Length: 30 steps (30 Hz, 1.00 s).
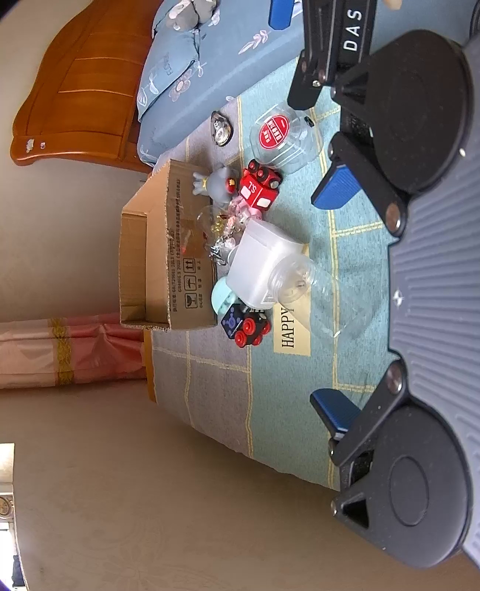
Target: Organize rigid objects
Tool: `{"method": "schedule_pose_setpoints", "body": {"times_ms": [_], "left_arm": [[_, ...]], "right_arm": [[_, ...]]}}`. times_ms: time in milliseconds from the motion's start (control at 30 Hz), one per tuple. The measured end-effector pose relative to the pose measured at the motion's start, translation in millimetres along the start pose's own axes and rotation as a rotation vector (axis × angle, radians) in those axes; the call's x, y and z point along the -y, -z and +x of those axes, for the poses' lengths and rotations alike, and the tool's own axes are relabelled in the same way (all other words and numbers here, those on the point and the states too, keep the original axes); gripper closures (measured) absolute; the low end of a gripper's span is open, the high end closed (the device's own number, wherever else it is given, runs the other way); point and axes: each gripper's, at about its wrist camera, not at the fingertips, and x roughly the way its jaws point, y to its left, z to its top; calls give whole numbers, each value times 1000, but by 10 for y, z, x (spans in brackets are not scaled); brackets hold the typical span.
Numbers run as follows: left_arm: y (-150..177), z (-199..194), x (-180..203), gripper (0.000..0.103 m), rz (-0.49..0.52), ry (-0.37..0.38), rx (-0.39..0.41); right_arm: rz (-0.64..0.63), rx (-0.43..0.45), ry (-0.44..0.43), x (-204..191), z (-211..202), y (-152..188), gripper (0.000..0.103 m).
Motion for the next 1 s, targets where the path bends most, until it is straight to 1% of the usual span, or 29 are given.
{"method": "schedule_pose_setpoints", "body": {"times_ms": [1000], "left_arm": [[-12, 33, -37, 1, -10, 6, 0]], "right_arm": [[-5, 17, 14, -7, -7, -3, 0]]}}
